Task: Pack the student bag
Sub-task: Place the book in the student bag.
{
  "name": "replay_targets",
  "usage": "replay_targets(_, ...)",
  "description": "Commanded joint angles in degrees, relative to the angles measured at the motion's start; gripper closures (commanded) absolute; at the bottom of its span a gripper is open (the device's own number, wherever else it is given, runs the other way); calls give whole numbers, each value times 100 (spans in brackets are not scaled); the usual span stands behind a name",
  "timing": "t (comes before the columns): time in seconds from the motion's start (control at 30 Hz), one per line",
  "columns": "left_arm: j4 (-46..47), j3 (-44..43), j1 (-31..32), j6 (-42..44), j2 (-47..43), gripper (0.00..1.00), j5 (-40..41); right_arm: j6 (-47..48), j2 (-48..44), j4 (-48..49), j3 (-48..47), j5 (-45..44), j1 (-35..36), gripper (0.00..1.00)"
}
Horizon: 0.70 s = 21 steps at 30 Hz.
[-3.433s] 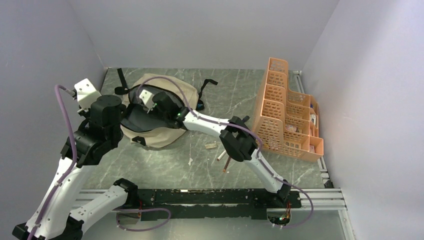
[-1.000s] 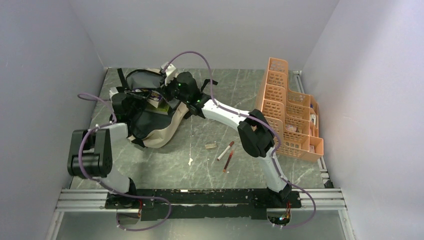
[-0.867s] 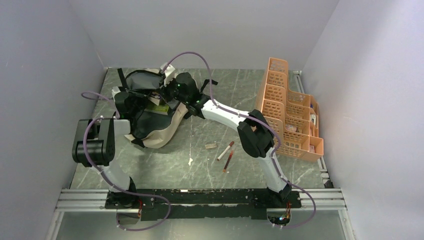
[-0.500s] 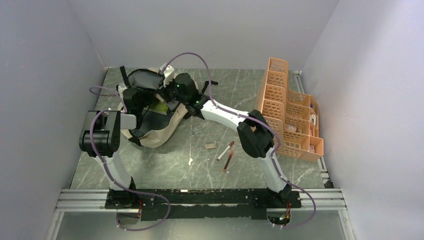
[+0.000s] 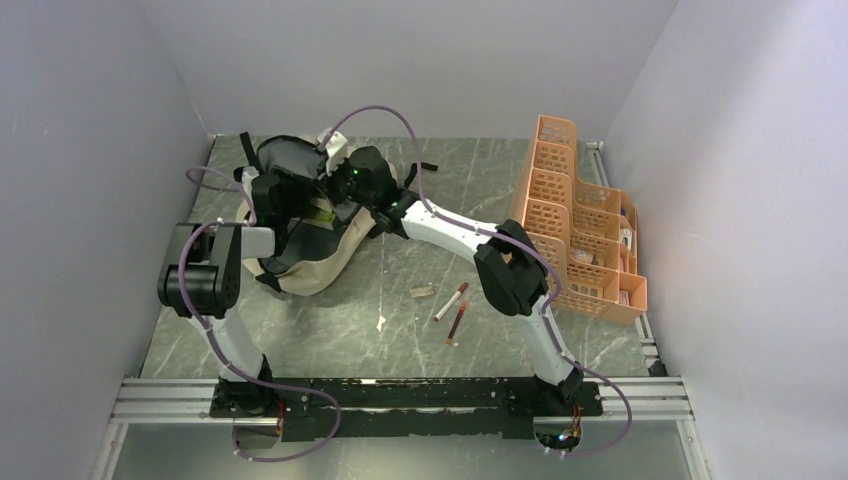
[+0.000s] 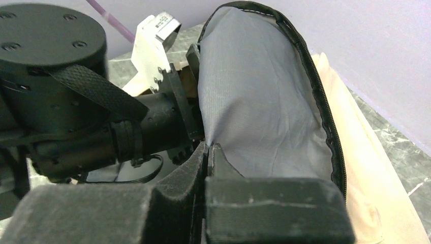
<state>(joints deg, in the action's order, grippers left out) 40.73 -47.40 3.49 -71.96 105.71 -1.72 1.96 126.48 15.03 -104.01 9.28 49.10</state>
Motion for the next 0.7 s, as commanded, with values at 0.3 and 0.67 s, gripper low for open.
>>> replay_targets(0.3,-2496,632,-164,904,-2419,15,-277,297,-192,-97,-165,-10,116,100)
replay_targets(0.67,-6073,1197,-200,2051,-5606,16,510,862,-494,-8,433,-259,103,100)
